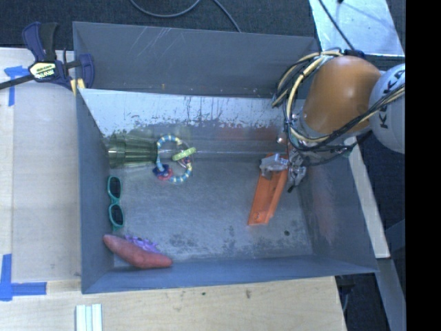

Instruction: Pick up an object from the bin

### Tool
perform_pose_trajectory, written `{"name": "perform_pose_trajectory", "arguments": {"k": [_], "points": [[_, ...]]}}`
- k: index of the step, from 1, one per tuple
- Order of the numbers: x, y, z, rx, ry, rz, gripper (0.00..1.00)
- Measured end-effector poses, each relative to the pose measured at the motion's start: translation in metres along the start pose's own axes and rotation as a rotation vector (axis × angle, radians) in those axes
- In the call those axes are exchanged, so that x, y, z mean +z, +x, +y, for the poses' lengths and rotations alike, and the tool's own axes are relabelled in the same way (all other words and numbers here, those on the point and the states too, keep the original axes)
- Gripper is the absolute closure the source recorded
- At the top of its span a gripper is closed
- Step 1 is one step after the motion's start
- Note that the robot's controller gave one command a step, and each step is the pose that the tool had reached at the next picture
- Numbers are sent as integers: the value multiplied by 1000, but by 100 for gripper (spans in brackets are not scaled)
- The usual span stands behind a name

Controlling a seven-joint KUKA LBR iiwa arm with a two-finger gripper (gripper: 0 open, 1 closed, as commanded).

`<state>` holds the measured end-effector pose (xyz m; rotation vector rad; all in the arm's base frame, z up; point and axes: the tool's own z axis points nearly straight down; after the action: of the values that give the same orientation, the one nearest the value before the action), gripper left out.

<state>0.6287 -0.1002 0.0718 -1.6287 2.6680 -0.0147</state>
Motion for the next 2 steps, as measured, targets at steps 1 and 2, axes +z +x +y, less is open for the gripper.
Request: {"name": "perform_pose_trajectory", "arguments": {"k": [1, 2], "points": [[0, 0, 0, 1, 0, 0, 100], [-55, -1, -2, 3, 5, -3, 100]]}}
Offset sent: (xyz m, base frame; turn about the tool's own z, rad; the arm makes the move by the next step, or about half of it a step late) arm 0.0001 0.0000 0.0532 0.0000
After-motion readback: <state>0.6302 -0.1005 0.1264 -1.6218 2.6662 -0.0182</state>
